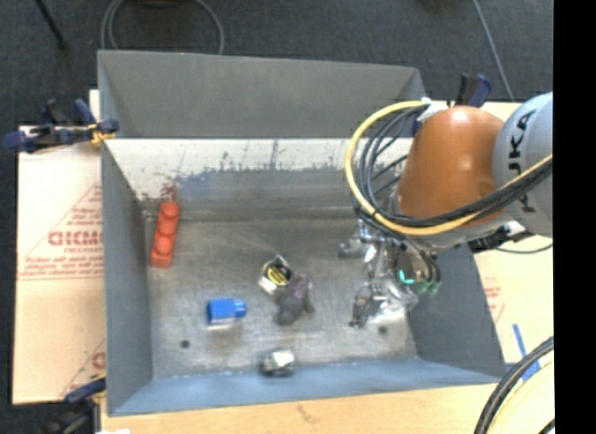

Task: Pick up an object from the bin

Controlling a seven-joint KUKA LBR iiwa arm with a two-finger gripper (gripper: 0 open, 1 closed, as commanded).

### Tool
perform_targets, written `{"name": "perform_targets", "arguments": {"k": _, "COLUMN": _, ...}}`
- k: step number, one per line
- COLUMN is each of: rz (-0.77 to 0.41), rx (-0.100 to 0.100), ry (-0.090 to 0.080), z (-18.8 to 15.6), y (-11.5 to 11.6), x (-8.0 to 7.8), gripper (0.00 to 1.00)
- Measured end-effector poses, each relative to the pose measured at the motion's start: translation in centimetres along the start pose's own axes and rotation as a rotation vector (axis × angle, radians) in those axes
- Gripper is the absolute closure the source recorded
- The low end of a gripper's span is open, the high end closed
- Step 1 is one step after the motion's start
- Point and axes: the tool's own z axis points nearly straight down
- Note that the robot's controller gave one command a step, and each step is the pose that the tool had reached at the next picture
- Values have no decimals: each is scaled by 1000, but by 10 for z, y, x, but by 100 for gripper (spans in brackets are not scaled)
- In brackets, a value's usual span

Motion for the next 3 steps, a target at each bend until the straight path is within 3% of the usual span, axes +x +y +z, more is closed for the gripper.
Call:
{"name": "perform_targets", "arguments": {"k": 1, "rz": -120, "rx": 1, "ry": -19, "z": 99, "y": 52, "x": -30, "gripper": 0}}
{"name": "perform_targets", "arguments": {"k": 2, "rz": -122, "rx": 1, "ry": -13, "z": 102, "y": 53, "x": -28, "gripper": 100}}
{"name": "perform_targets", "arguments": {"k": 3, "rz": -257, "rx": 2, "ry": -17, "z": -27, "y": 55, "x": -38, "gripper": 100}}
